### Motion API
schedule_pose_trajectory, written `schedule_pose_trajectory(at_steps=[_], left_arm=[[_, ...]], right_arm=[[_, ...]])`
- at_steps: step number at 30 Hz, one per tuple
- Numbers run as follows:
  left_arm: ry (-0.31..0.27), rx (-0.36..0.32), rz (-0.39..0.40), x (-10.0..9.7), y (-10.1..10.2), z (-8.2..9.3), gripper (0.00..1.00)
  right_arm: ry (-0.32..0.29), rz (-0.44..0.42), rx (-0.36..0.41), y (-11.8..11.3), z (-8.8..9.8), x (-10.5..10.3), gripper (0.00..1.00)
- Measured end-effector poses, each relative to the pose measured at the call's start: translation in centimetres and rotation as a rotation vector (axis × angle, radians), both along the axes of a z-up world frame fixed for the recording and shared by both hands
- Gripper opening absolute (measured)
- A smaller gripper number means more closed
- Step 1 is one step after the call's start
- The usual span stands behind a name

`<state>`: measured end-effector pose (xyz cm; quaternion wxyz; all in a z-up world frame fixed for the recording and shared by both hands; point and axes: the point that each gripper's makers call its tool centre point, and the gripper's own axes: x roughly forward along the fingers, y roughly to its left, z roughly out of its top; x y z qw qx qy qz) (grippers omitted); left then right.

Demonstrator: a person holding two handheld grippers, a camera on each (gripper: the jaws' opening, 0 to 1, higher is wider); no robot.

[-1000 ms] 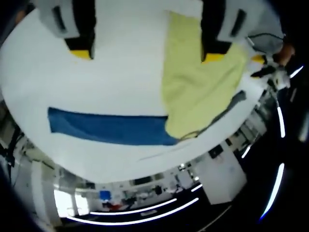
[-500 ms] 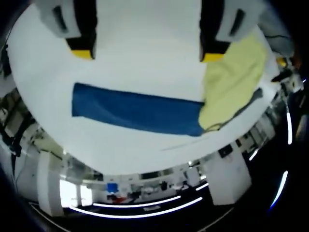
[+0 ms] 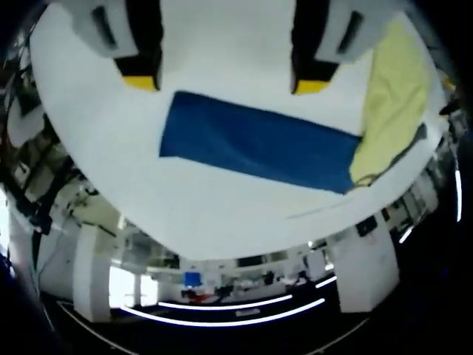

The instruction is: Fold the garment on the visible template until the final outline fits inside the template.

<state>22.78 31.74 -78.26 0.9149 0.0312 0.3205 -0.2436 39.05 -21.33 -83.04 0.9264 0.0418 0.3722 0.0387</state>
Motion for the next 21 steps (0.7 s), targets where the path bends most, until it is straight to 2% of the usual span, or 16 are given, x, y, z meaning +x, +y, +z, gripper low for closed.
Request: schedule_pose_trajectory(at_steps=[5,15,21], left_arm=[[-0.006,0.01,0.002,0.1,0.2,0.0,0.99],[0.004,0.011,-0.001,0.3,0.3,-0.1,0.98],[0.005,0.012,-0.004,0.2,0.2,0.0,0.96]], right_arm=[[0.004,-0.066,0.019,-1.7,-0.3,0.9,0.5],[0.035,-0.118,-0.026,-3.7,-1.4,2.0,0.27],[0.056,-0.125,-0.057,-3.7,-1.9,1.7,0.16]])
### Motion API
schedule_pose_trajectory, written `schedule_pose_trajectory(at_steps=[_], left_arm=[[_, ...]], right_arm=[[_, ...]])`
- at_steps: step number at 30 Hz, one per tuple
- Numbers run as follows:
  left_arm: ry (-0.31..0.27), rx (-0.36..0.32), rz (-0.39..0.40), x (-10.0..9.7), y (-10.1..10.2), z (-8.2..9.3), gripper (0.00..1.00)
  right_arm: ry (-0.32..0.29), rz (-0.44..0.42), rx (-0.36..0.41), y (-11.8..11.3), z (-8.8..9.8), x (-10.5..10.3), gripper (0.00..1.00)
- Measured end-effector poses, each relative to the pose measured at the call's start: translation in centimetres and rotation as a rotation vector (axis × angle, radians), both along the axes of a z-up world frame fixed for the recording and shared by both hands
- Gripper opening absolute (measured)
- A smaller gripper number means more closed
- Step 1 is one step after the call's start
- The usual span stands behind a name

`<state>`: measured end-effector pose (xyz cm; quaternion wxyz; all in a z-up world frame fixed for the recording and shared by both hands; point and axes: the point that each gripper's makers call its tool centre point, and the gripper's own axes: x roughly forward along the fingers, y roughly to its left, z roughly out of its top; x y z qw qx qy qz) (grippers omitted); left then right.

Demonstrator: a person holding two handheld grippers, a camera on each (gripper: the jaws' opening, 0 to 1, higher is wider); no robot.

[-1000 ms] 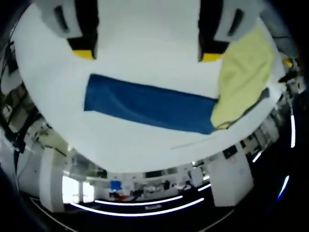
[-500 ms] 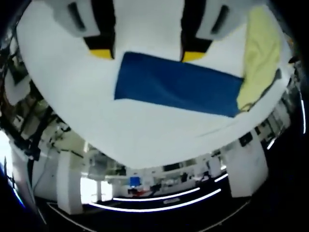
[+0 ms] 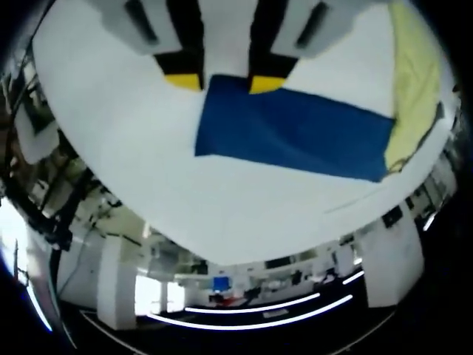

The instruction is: Fold the garment on the visible template until the final outline fits inside the template.

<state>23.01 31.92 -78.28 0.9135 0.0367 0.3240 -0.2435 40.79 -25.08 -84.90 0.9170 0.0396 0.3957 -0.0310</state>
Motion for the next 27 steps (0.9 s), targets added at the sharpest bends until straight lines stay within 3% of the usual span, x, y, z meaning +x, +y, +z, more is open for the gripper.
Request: schedule_pose_trajectory(at_steps=[17,22,27], left_arm=[[0.007,0.005,0.014,-0.2,0.1,-0.2,0.99],[-0.011,-0.03,0.033,-0.1,0.0,0.2,0.99],[-0.035,-0.032,0.03,0.2,-0.2,0.9,0.99]], right_arm=[[-0.021,-0.062,-0.018,1.1,0.5,-0.6,0.04],[-0.022,-0.101,0.05,1.7,0.7,-0.7,0.01],[-0.022,-0.093,0.055,1.6,0.7,-0.5,0.0]])
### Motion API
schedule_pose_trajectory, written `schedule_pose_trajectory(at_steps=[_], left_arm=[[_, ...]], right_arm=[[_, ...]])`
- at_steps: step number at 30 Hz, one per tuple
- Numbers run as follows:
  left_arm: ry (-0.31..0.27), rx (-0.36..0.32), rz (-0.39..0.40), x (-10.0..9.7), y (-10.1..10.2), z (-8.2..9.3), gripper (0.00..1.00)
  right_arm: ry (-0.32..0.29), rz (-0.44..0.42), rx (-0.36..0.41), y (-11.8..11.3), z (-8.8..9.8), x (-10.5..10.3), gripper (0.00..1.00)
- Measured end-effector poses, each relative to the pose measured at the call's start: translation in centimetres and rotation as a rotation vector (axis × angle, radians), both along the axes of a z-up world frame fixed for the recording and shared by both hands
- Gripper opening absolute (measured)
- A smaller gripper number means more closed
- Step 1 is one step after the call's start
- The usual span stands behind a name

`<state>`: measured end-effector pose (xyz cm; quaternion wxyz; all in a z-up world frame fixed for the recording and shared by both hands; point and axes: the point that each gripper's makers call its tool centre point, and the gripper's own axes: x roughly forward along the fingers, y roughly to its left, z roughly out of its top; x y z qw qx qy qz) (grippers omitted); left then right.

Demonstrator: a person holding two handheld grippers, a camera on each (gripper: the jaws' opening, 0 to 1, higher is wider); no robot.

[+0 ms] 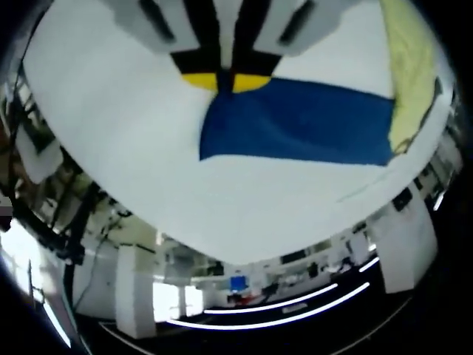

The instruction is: Fold the garment on the visible template until the final outline fits inside the template.

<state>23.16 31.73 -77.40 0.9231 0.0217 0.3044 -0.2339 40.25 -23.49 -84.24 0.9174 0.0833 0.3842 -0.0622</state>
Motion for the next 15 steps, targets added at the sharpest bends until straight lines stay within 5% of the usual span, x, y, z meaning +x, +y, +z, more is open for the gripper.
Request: schedule_pose_trajectory(at_steps=[15], left_arm=[[-0.007,0.005,-0.021,-0.2,-0.4,0.2,0.99]], right_arm=[[-0.055,0.063,-0.007,0.3,2.4,3.1,0.0]])
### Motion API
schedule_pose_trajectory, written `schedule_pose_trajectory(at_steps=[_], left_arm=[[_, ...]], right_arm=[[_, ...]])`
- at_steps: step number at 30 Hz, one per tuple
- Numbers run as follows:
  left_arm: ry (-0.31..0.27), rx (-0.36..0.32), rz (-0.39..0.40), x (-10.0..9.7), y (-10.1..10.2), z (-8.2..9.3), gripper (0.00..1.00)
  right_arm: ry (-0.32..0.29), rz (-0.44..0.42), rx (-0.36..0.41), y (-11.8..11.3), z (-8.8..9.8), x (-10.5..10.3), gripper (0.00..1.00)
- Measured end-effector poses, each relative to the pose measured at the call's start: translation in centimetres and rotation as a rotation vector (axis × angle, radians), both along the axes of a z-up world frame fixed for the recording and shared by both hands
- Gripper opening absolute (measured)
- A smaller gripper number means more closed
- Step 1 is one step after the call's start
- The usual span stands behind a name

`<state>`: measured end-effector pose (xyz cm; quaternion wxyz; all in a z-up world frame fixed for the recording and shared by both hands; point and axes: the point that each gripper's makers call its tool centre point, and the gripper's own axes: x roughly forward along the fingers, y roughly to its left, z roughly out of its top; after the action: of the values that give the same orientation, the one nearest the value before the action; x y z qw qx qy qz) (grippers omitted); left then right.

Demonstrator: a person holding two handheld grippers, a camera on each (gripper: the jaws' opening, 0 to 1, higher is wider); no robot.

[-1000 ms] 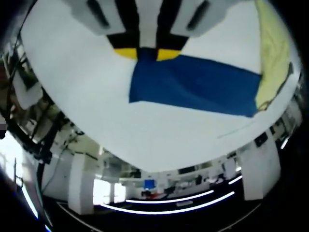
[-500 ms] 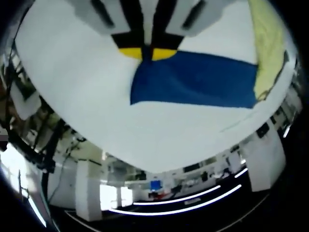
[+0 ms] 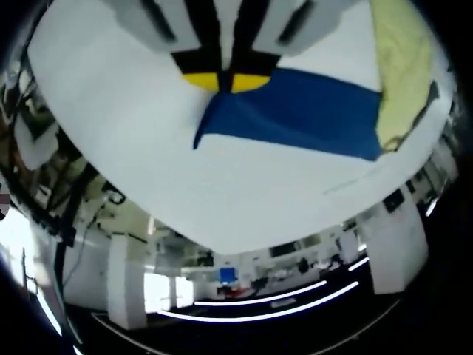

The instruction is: Fold the garment on the visible template until the final outline fits inside the template.

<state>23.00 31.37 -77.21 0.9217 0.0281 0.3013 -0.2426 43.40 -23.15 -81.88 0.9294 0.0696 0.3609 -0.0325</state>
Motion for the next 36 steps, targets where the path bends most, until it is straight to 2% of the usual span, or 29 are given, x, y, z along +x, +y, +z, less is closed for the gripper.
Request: schedule_pose_trajectory(at_steps=[4,10,14,29,36], left_arm=[[-0.003,-0.001,-0.008,0.1,0.0,0.1,0.99],[-0.011,-0.016,-0.023,-0.1,-0.3,0.2,0.98],[-0.017,-0.008,-0.025,-0.2,-0.1,0.2,0.98],[-0.036,0.006,-0.002,0.0,0.7,0.3,0.96],[-0.028,0.006,-0.007,-0.3,0.9,0.2,0.94]], right_arm=[[-0.017,0.022,0.009,1.1,1.2,0.3,0.0],[-0.04,0.058,0.027,4.3,2.8,0.2,0.0],[-0.051,0.079,0.037,5.0,3.1,0.8,0.0],[-0.063,0.185,0.076,11.9,4.5,1.7,0.0],[-0.066,0.249,0.092,14.9,5.0,2.6,0.0]])
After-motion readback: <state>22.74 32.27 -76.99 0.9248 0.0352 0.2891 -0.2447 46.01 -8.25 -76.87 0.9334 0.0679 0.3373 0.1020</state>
